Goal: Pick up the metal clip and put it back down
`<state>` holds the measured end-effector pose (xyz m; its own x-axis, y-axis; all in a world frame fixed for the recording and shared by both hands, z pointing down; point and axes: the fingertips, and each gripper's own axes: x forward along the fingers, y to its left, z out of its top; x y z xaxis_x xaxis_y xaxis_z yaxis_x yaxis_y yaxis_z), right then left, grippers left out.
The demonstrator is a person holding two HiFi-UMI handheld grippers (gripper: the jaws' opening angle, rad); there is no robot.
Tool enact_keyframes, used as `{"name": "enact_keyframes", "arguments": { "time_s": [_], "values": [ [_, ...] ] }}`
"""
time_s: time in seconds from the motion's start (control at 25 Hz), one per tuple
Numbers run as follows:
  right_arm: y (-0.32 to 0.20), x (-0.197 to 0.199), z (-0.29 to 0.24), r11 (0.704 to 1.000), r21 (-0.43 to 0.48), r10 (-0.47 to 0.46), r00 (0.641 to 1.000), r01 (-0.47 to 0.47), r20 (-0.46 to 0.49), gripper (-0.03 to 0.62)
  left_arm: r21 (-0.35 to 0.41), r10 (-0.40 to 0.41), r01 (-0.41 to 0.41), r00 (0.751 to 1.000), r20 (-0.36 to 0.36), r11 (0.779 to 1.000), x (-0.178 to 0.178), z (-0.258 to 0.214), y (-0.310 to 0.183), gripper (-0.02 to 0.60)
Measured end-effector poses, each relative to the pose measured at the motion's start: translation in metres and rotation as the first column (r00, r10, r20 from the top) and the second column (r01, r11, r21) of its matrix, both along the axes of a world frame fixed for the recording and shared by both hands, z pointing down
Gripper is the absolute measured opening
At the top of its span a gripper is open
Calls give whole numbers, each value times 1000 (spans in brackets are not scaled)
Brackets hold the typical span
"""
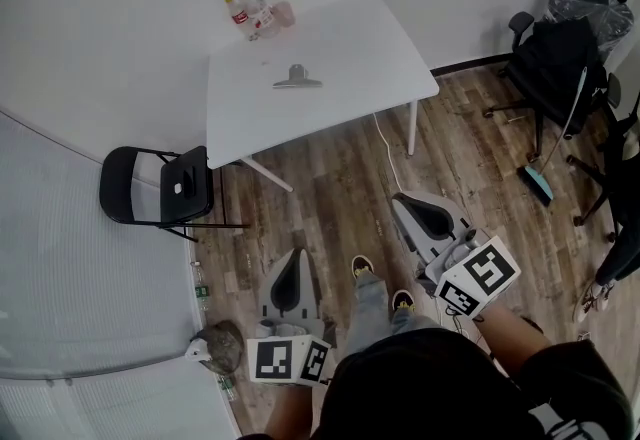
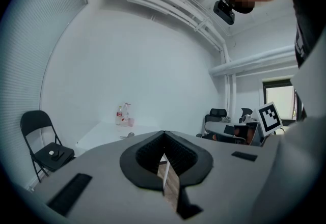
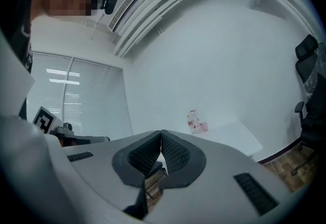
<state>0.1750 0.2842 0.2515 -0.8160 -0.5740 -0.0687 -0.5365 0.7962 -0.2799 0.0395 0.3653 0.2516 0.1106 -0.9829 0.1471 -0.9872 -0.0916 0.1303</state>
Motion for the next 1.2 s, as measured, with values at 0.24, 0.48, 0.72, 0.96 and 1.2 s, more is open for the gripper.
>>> {"name": "enact_keyframes", "arguments": {
  "time_s": [0.24,0.48,0.72,0.96,1.2],
  "values": [
    [-29,-20,12,1000,-20,-3,1000,3,-13,17,-19,0,0,1000,-14,1000,-19,12,-30,14],
    [-66,-39,11,1000,-22,16,999,-17,-33,17,-23,32,-33,999,-28,999,-40,15,-75,14],
    [-94,-60,4,999,-16,45,998,-46,-49,17,-16,43,-43,999,-23,999,-67,11,-108,14],
    [-122,-97,-5,999,-1,33,995,-33,-91,17,-1,41,-41,999,-24,999,-102,3,-136,14],
    [-134,-117,-4,1000,14,24,988,-22,-151,17,-8,49,-49,998,-44,999,-127,9,-143,14]
  ]
}}
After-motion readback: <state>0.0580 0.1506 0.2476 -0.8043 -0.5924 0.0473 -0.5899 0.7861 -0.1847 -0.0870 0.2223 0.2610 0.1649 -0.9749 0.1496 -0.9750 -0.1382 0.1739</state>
